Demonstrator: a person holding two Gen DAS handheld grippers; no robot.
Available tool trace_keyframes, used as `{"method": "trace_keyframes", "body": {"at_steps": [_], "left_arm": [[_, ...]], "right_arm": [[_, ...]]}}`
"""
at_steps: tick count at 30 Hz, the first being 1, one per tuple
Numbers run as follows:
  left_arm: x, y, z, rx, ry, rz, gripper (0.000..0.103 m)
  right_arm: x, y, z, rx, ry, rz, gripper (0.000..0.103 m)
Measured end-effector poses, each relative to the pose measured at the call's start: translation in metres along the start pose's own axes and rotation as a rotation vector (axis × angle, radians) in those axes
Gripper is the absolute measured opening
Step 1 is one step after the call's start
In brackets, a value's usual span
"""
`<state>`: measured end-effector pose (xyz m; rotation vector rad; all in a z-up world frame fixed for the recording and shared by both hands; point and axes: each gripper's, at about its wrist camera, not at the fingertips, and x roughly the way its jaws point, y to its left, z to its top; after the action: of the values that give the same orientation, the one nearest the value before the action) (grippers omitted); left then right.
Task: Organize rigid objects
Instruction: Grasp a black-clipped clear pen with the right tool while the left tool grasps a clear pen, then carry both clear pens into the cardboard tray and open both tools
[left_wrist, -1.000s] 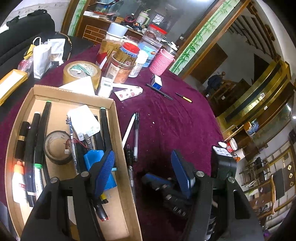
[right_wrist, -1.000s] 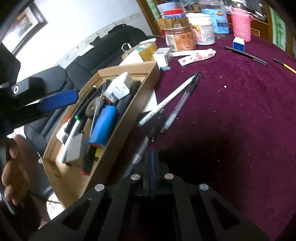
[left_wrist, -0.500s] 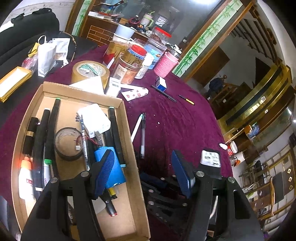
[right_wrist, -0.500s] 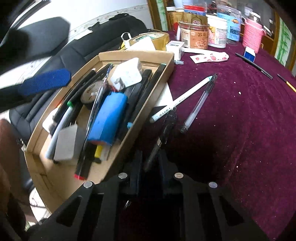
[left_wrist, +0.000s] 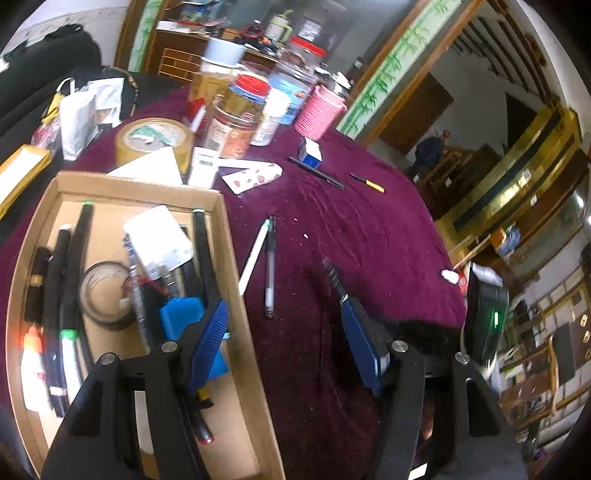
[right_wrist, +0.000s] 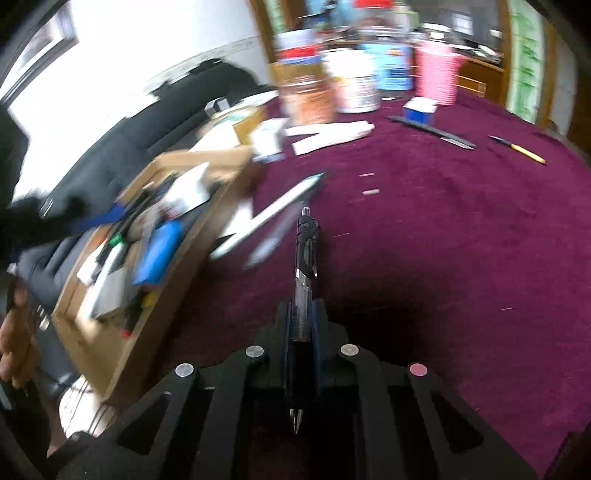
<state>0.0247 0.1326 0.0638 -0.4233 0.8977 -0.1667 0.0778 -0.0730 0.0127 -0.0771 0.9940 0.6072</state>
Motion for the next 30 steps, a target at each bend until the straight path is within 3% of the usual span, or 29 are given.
{"method": "trace_keyframes", "body": {"at_steps": [3,8,15,22,26,30], "left_arm": [[0.018,-0.016,0.006,0.056,0.035,0.037,0.063],[0.060,-0.037,0.020,0.118,0.135,0.016,0.062],[0.117,-0.037,0.044,0.133,0.253,0.078,0.062],[0.138,-0.025,0.050,0.111,0.297,0.097,0.062],[0.149,-0.020,0.053,0.098,0.326,0.105,0.048],[0.157,-0.022,0.055,0.133,0.321,0.174,0.044]], "right_arm": [[0.003,-0.031,0.010,0.051,-0.015,-0.053,0.009],[0.013,-0.066,0.014,0.134,-0.049,-0.024,0.009],[0.018,-0.079,0.008,0.188,-0.059,0.000,0.009],[0.021,-0.076,0.006,0.187,-0.048,0.007,0.009],[0.023,-0.074,0.006,0.182,-0.040,0.005,0.009],[0.024,-0.074,0.006,0.182,-0.042,0.004,0.009]]}}
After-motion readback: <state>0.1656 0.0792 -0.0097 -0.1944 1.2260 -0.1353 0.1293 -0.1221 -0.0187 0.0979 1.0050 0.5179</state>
